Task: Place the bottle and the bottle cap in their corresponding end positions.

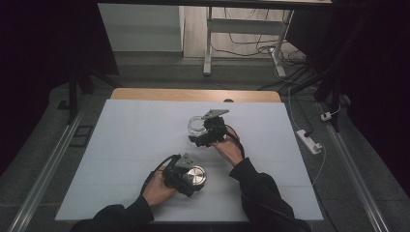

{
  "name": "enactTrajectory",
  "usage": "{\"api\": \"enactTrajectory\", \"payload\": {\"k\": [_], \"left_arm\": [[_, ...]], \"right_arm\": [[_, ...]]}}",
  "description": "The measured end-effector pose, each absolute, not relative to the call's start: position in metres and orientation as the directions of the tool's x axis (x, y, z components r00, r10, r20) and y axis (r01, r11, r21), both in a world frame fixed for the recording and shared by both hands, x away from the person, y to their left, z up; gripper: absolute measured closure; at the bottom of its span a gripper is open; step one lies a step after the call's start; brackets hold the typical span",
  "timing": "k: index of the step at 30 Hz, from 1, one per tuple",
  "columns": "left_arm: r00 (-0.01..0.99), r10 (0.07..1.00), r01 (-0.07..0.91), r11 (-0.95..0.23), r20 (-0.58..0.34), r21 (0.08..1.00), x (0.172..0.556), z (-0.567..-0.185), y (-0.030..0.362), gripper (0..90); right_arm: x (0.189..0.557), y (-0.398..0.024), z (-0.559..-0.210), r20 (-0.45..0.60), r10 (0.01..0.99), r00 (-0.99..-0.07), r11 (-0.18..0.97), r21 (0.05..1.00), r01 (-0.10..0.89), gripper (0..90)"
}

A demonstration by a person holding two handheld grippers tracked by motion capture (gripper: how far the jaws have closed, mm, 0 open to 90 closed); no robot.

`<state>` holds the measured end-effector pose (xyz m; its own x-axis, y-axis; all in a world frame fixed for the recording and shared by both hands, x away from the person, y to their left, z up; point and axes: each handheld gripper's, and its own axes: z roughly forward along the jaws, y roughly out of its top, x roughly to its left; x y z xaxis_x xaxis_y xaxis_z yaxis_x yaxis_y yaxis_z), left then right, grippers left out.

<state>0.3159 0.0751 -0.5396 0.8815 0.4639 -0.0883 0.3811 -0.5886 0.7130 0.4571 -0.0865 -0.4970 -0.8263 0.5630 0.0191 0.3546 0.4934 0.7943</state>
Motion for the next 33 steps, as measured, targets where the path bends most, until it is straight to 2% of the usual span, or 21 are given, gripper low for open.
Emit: {"api": "enactTrajectory", "payload": {"k": [14,20,27,33], "left_arm": [[0.884,0.452,0.375,-0.534,-0.119,0.758,0.308,-0.522,0.094,0.8],[0.876,0.461,0.389,-0.505,-0.139,0.771,0.306,-0.516,0.106,0.6],[0.870,0.463,0.408,-0.483,-0.170,0.774,0.303,-0.513,0.121,0.0],[0.865,0.458,0.427,-0.460,-0.204,0.779,0.302,-0.510,0.130,0.0]], "right_arm": [[0.444,-0.097,-0.486,0.019,0.583,-0.813,0.466,0.812,0.353,0.0],[0.437,-0.103,-0.485,0.050,0.577,-0.816,0.452,0.812,0.370,0.0],[0.428,-0.106,-0.483,0.027,0.571,-0.821,0.484,0.797,0.362,0.0],[0.422,-0.114,-0.481,0.039,0.578,-0.815,0.467,0.803,0.370,0.0]]}}
